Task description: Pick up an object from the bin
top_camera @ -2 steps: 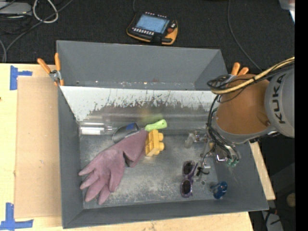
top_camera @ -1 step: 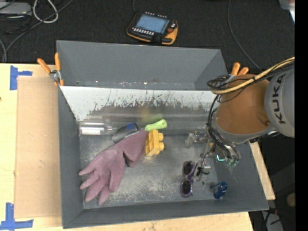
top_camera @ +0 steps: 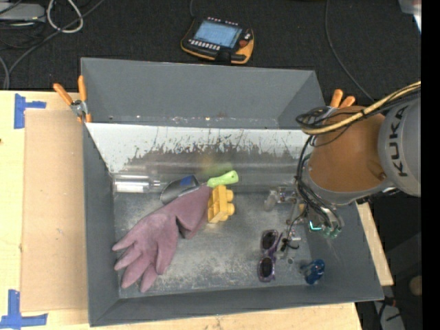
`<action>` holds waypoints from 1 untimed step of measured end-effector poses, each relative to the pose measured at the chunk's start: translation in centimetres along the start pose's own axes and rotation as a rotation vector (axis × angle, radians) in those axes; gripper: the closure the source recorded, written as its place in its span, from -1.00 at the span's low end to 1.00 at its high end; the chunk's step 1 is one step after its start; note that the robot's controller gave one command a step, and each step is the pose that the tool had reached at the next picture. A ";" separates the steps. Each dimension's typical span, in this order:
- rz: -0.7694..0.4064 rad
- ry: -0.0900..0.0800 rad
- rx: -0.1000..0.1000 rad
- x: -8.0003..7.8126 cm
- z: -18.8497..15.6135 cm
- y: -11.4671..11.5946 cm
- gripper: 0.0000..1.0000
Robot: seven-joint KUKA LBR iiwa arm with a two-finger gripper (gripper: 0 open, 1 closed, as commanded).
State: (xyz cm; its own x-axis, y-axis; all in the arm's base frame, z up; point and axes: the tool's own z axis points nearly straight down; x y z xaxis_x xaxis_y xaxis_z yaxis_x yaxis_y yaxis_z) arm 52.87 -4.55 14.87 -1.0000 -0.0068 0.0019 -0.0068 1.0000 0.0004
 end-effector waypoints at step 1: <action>0.000 0.000 0.000 0.0 0.0 0.0 -1.00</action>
Offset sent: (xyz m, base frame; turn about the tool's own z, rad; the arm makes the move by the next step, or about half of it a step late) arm 0.0000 0.0000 0.0000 0.0000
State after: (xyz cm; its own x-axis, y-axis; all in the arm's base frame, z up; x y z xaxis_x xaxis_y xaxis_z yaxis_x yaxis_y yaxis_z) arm 52.87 -4.55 14.87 -1.0000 -0.0070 0.0019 -0.0070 1.0000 0.0004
